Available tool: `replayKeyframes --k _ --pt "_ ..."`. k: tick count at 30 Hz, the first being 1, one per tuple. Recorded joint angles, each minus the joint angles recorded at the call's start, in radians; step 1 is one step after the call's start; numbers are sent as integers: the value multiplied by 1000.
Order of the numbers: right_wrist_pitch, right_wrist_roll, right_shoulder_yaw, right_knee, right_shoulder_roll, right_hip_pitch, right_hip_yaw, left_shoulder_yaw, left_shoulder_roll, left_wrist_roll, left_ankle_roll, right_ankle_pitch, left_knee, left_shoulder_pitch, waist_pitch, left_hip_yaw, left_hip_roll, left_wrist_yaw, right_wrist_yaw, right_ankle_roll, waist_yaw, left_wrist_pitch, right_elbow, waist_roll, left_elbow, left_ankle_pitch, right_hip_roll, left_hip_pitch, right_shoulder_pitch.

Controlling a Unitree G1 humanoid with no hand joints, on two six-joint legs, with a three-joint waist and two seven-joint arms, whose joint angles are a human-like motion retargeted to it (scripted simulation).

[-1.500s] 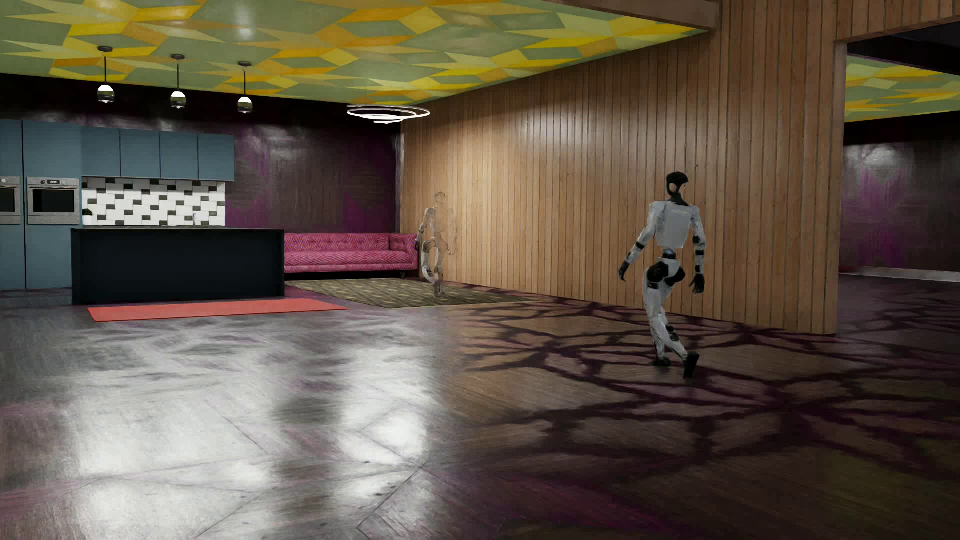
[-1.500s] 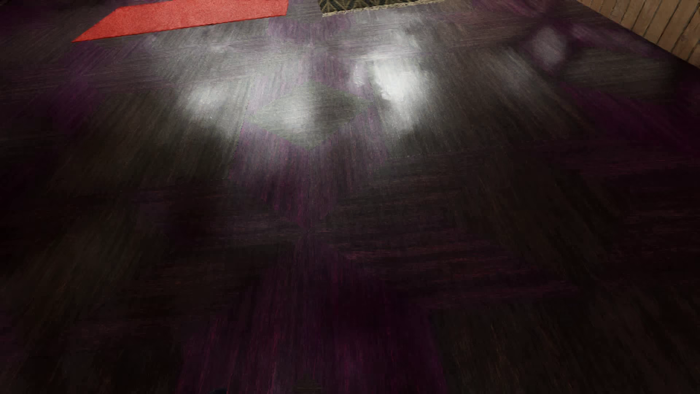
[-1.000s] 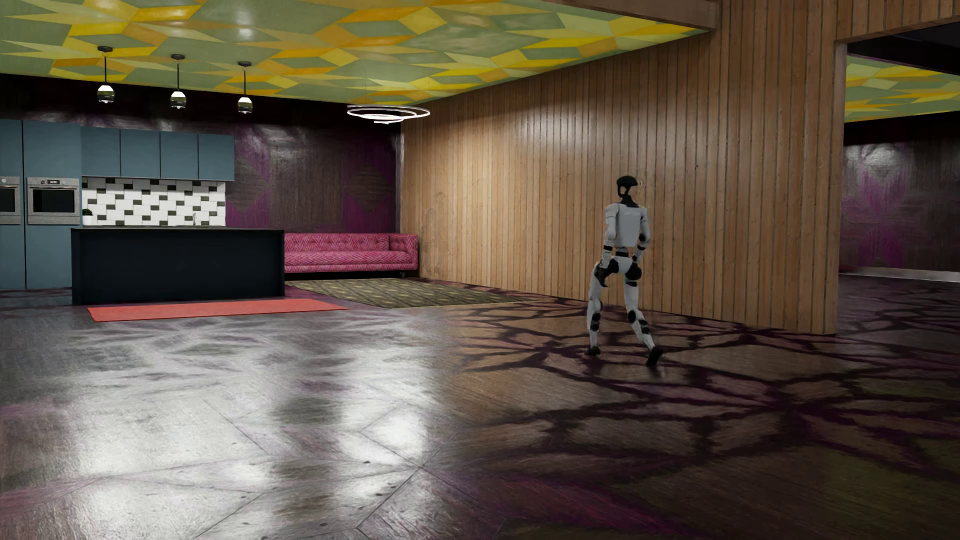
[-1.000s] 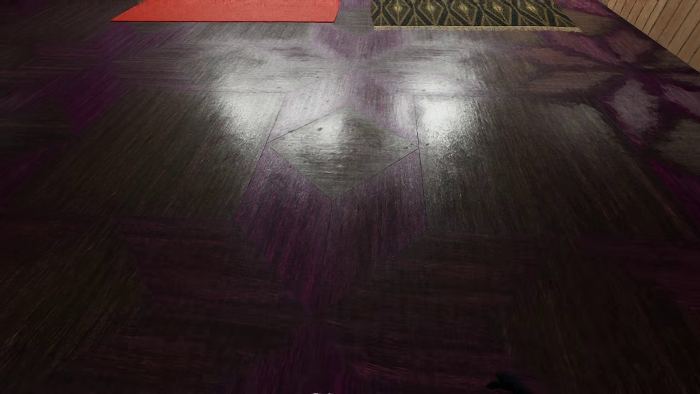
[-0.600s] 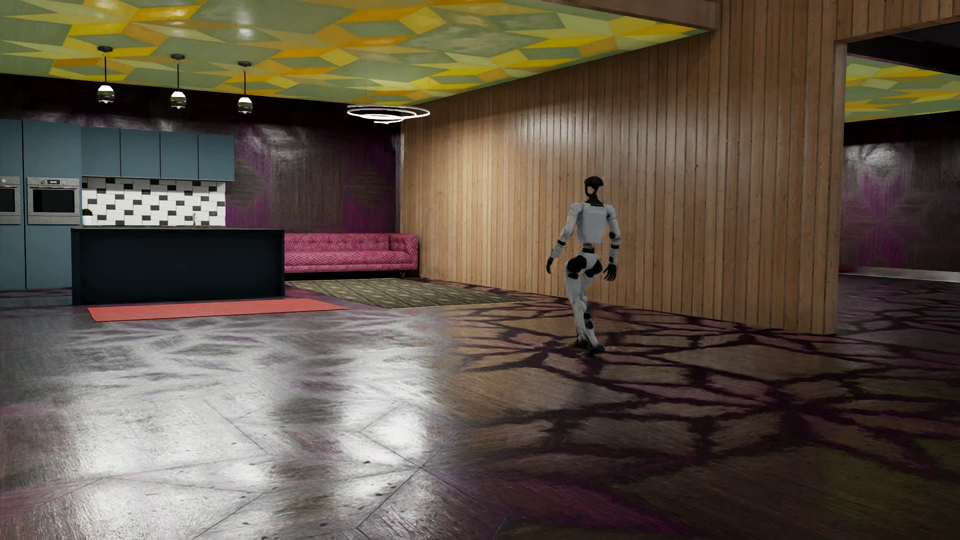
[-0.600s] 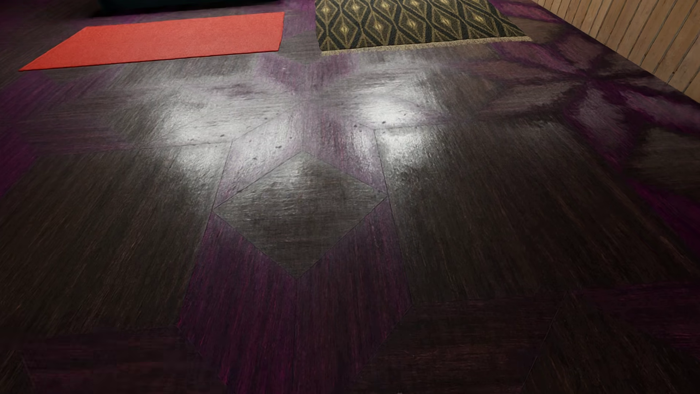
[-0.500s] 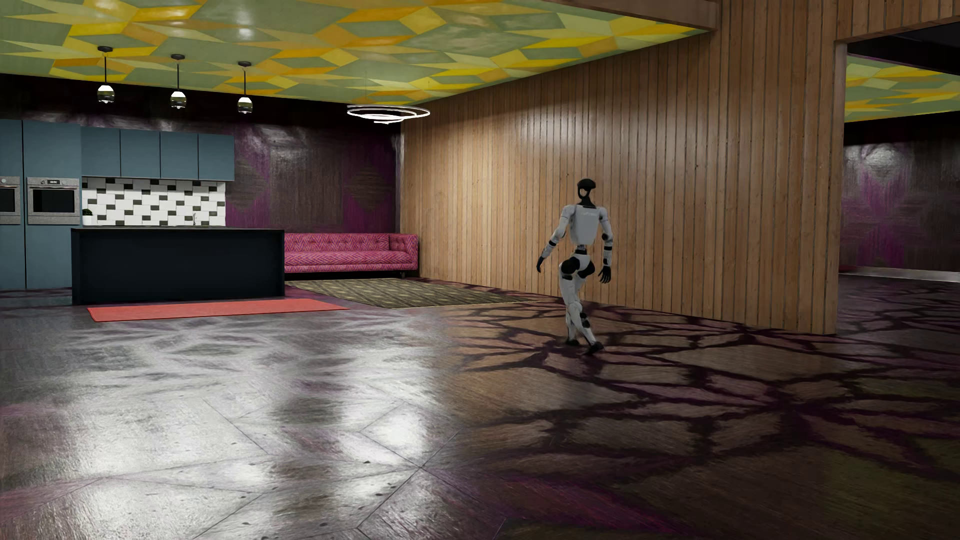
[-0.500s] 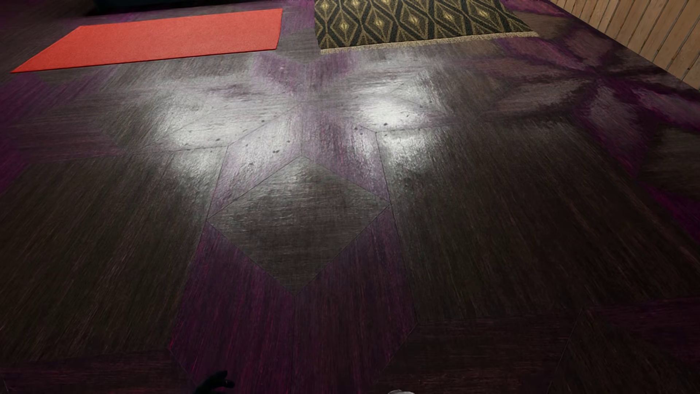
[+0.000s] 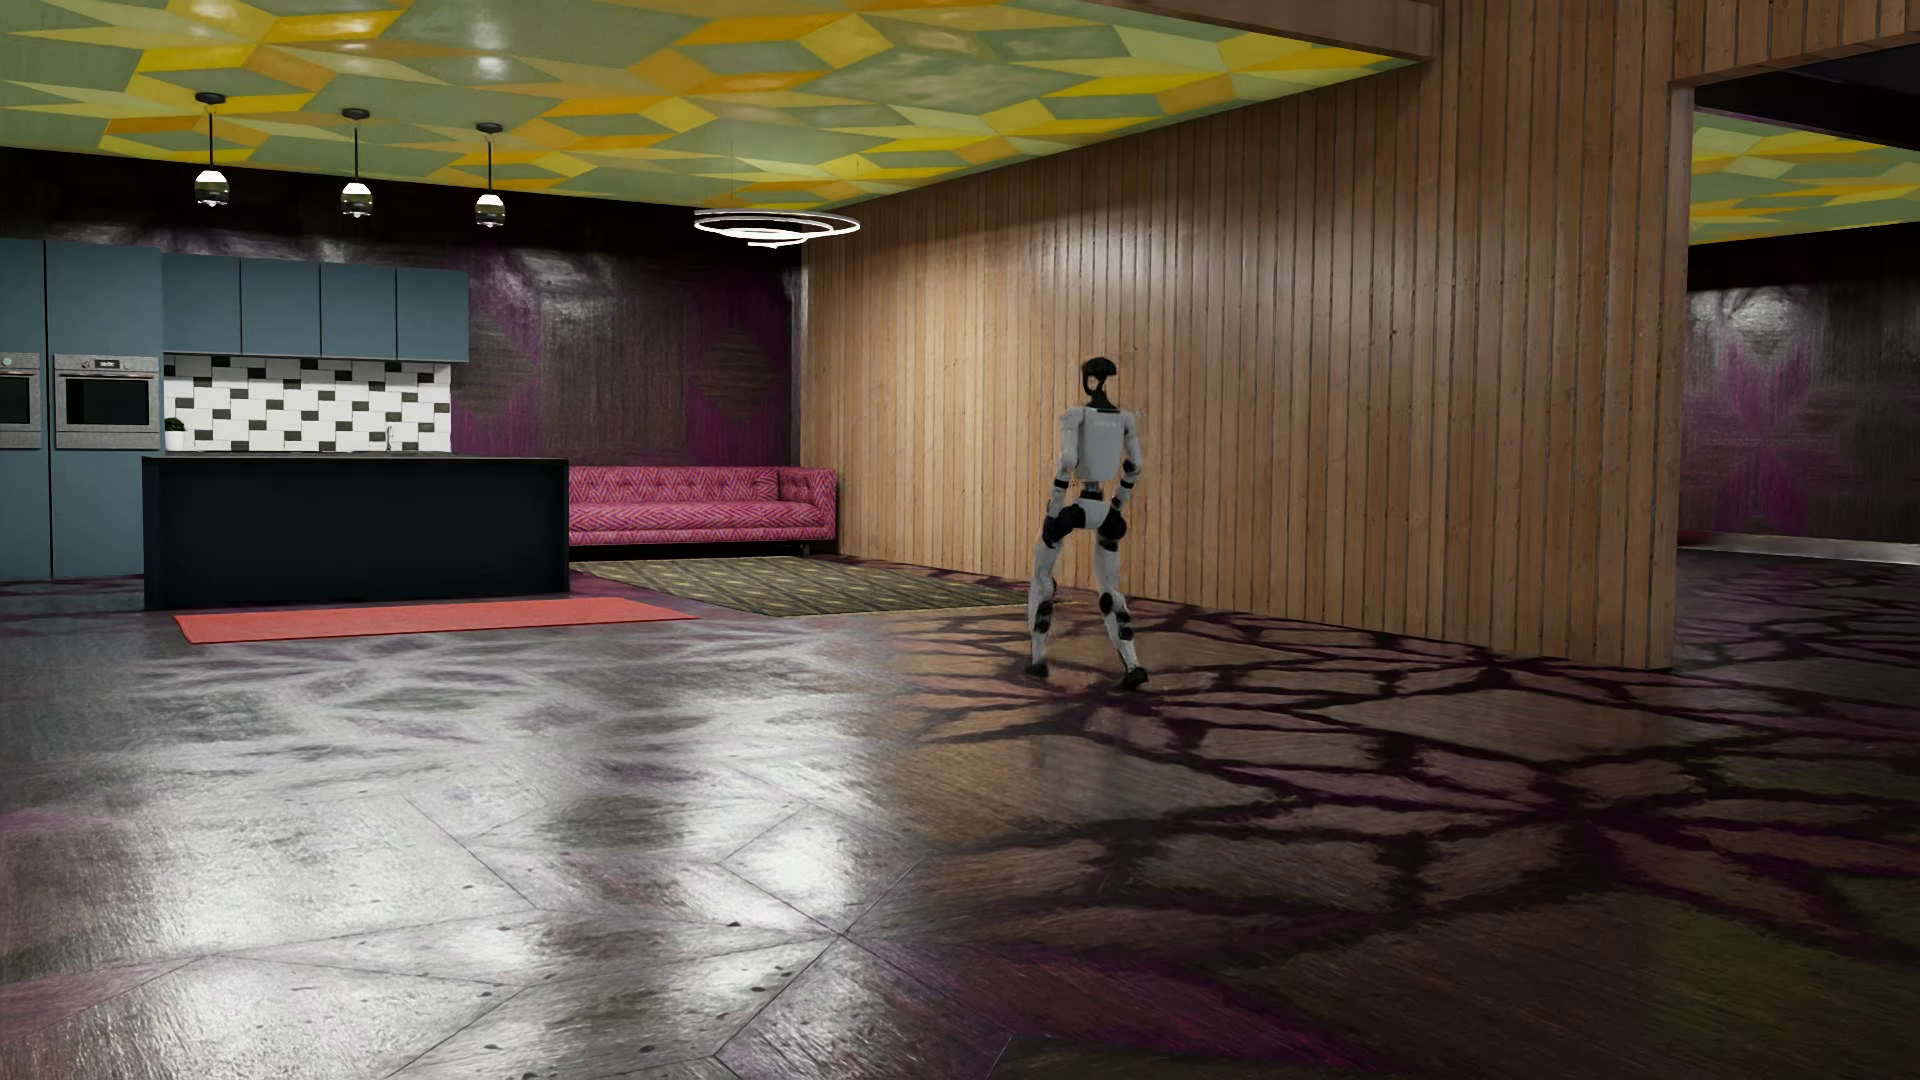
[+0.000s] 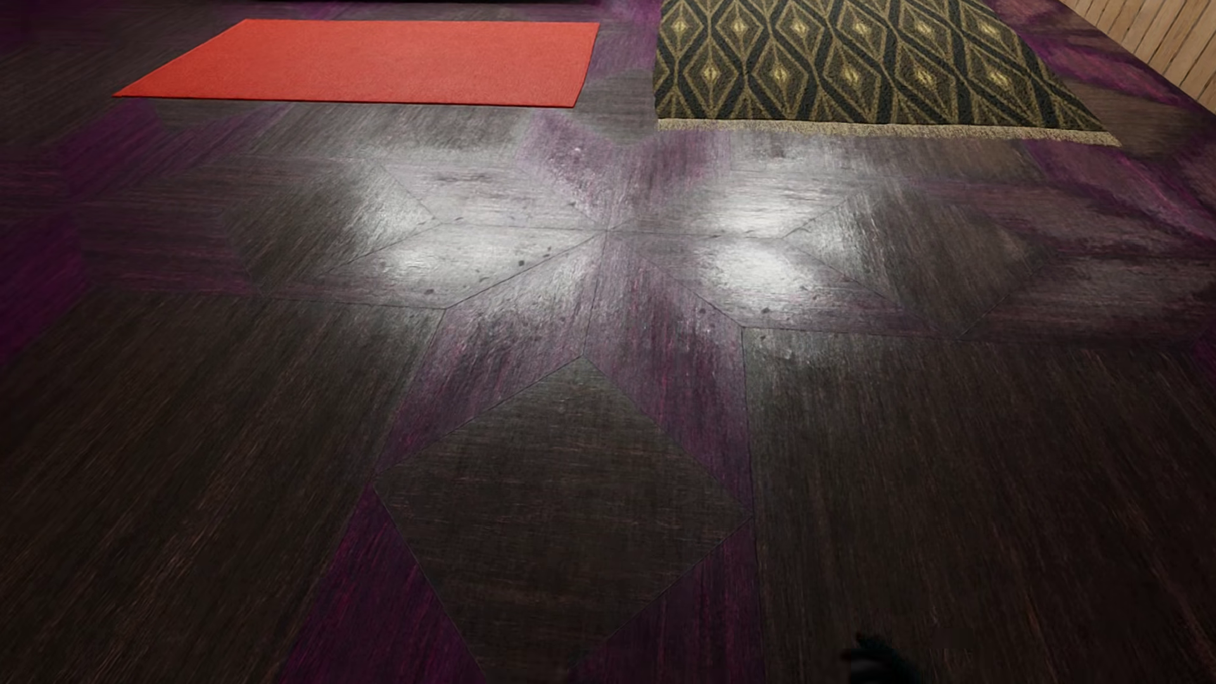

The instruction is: Move forward

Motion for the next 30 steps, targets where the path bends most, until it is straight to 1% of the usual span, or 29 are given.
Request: replayKeyframes --k 1,2,3,4,5,6,7,8,9,10,11,12,13,14,15,16,17,18,19,20,21,22,23,24,25,26,27,28,30 --pt "0 0 -23 16 -1 25 0 -2 -6 0 0 4 5 7 -5 0 -2 0 0 0 22 0 -14 0 10 -80 -12 -3 -7" --pt "0 0 -25 49 -2 43 0 -21 -9 0 0 44 9 17 -10 0 -22 0 0 0 17 0 -8 -8 28 23 -25 -43 -16" --pt "0 0 -48 90 5 56 0 -35 -14 0 0 119 31 19 -18 0 -55 0 0 0 17 0 -1 -14 56 191 -42 -44 -6" --pt "0 0 -51 151 18 63 0 -37 -18 0 0 266 66 20 -31 0 -81 0 0 0 8 0 32 -23 97 301 -54 -49 19" --pt "0 0 -66 280 36 10 0 -31 -20 0 0 463 120 25 -53 0 -107 0 0 0 -2 0 81 -34 128 347 -84 -42 53" --pt "0 0 -49 425 42 -68 0 -19 -25 0 0 605 147 17 -54 0 -124 0 0 0 -12 0 122 -31 150 317 -104 -2 67" --pt "0 0 -27 597 49 -171 0 3 -21 0 0 595 161 16 -48 0 -145 0 0 0 -22 0 165 -31 129 273 -120 46 77" --pt "0 0 -3 752 53 -266 0 18 -20 0 0 410 154 6 -40 0 -157 0 0 0 -52 0 213 -22 120 221 -123 116 83" --pt "0 0 30 838 59 -347 0 18 -15 0 0 253 147 -13 -32 0 -155 0 0 0 -95 0 255 -10 126 161 -121 190 83" --pt "0 0 29 866 67 -417 0 29 -4 0 0 201 109 -45 -27 0 -149 0 0 0 -151 0 277 -2 119 98 -115 280 89" --pt "0 0 47 833 74 -478 0 32 13 0 0 172 73 -68 -18 0 -135 0 0 0 -197 0 282 6 103 41 -111 372 111" --pt "0 0 43 753 76 -540 0 44 27 0 0 168 54 -98 -12 0 -113 0 0 0 -252 0 261 18 76 -5 -105 429 133" --pt "0 0 46 624 78 -589 0 60 37 0 0 185 31 -134 -10 0 -95 0 0 0 -302 0 242 24 65 -53 -109 488 153" --pt "0 0 41 457 79 -610 0 79 49 0 0 216 10 -165 -6 0 -78 0 0 0 -332 0 220 30 48 -104 -104 558 183" --pt "0 0 69 264 78 -623 0 98 57 0 0 279 -1 -198 -9 0 -69 0 0 0 -364 0 208 31 29 -152 -106 604 197" --pt "0 0 48 114 83 -635 0 120 61 0 0 331 -3 -231 -25 0 -66 0 0 0 -387 0 203 29 14 -189 -104 627 210" --pt "0 0 56 -350 86 -625 0 134 61 0 0 618 -1 -258 -36 0 -50 0 0 0 -403 0 228 31 -7 -211 -97 656 222" --pt "0 0 43 -78 93 -646 0 147 60 0 0 498 2 -282 -36 0 -36 0 0 0 -418 0 237 32 -24 -198 -92 684 233" --pt "0 0 52 27 95 -680 0 173 54 0 0 339 17 -289 -31 0 -15 0 0 0 -431 0 255 39 -44 -134 -77 710 240" --pt "0 0 83 85 100 -690 0 178 43 0 0 391 84 -287 -39 0 1 0 0 0 -451 0 278 42 -41 -20 -61 706 248" --pt "0 0 81 161 106 -693 0 193 23 0 0 392 195 -261 -50 0 10 0 0 0 -449 0 302 50 -39 148 -46 682 261" --pt "0 0 64 198 111 -655 0 188 10 0 0 327 331 -228 -52 0 28 0 0 0 -430 0 310 60 -35 302 -4 628 270" --pt "0 0 71 204 110 -608 0 171 2 0 0 270 526 -220 -49 0 24 0 0 0 -412 0 301 59 -30 358 19 523 264" --pt "0 0 91 190 107 -538 0 129 0 0 0 235 701 -209 -41 0 20 0 0 0 -378 0 293 56 -9 329 40 429 249" --pt "0 0 90 165 105 -461 0 116 -4 0 0 214 808 -185 -35 0 15 0 0 0 -334 0 274 45 -2 305 50 337 231" --pt "0 0 88 129 100 -386 0 114 -6 0 0 196 858 -166 -33 0 9 0 0 0 -287 0 254 31 18 304 54 245 206" --pt "0 0 92 90 94 -303 0 105 -2 0 0 186 831 -140 -24 0 -1 0 0 0 -226 0 232 9 42 310 48 180 178" --pt "0 0 84 56 84 -228 0 94 2 0 0 171 756 -127 -15 0 -4 0 0 0 -174 0 192 -4 67 332 40 113 156" --pt "0 0 58 14 49 -104 0 90 9 0 0 123 473 -82 3 0 3 0 0 0 -81 0 99 -12 98 456 24 26 103"
